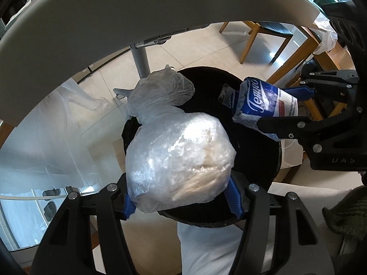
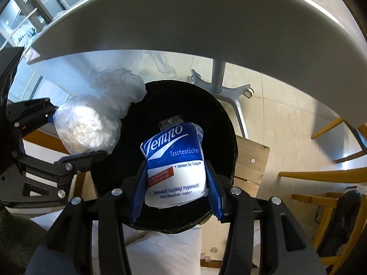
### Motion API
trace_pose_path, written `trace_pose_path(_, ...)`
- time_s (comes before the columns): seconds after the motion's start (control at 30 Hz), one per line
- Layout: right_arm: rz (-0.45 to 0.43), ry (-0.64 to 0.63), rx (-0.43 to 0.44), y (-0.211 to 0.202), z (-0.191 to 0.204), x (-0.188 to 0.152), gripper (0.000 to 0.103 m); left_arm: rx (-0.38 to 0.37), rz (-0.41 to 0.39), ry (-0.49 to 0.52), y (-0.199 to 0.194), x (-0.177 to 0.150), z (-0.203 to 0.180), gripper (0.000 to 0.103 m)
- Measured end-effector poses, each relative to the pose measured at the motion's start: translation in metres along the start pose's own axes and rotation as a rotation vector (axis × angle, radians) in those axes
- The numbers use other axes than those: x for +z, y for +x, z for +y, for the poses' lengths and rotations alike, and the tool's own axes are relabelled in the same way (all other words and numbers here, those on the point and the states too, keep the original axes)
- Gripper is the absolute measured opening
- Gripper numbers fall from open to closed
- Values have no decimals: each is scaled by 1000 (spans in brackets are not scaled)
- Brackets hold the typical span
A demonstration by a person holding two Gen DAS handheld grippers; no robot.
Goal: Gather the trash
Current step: 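Carry the bread bag and Tempo pack down over the black bin, then open both tools to drop the bread bag and Tempo pack into the bin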
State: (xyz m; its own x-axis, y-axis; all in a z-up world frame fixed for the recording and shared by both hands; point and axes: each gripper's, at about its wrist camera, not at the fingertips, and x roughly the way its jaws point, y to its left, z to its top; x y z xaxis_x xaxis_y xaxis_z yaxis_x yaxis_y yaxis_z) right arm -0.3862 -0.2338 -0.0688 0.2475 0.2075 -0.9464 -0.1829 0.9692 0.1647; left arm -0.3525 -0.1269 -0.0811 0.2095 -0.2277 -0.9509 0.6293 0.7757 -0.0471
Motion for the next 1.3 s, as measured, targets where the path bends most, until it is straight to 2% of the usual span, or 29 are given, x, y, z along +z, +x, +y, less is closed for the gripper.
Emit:
trace_pose_path(0.97,22,40,11,9,-5,6,47,28,6,-27,11,5,-1,63)
trace_pose_path(1.1,20,42,13,10,-5,7,55,21,-3,-33,8,7,1,76)
trace_pose_path(1.3,16,67,11,9,-9,7,67,15,0,-46,7,6,5,84)
